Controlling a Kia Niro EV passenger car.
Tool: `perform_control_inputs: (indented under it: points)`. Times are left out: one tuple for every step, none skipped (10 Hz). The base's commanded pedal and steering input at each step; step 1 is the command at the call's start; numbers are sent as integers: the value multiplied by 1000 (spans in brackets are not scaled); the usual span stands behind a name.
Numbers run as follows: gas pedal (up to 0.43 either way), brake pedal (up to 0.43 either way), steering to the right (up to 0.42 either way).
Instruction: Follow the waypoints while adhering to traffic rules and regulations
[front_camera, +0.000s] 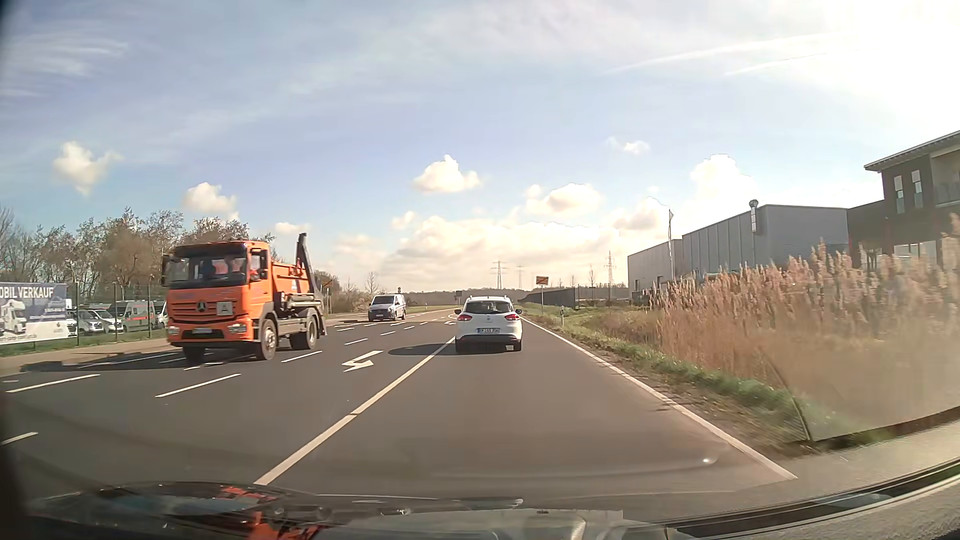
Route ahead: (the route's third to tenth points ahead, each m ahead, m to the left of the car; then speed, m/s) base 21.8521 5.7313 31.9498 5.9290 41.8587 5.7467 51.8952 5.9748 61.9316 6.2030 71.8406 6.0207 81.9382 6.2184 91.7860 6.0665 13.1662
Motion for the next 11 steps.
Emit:
perform_control_inputs:
  points:
    - [177, 0, -8]
    - [169, 0, -8]
    - [157, 0, -9]
    - [157, 0, -9]
    - [157, 0, -9]
    - [157, 0, -9]
    - [169, 0, -9]
    - [169, 0, -9]
    - [189, 0, -9]
    - [197, 0, -9]
    - [209, 0, -8]
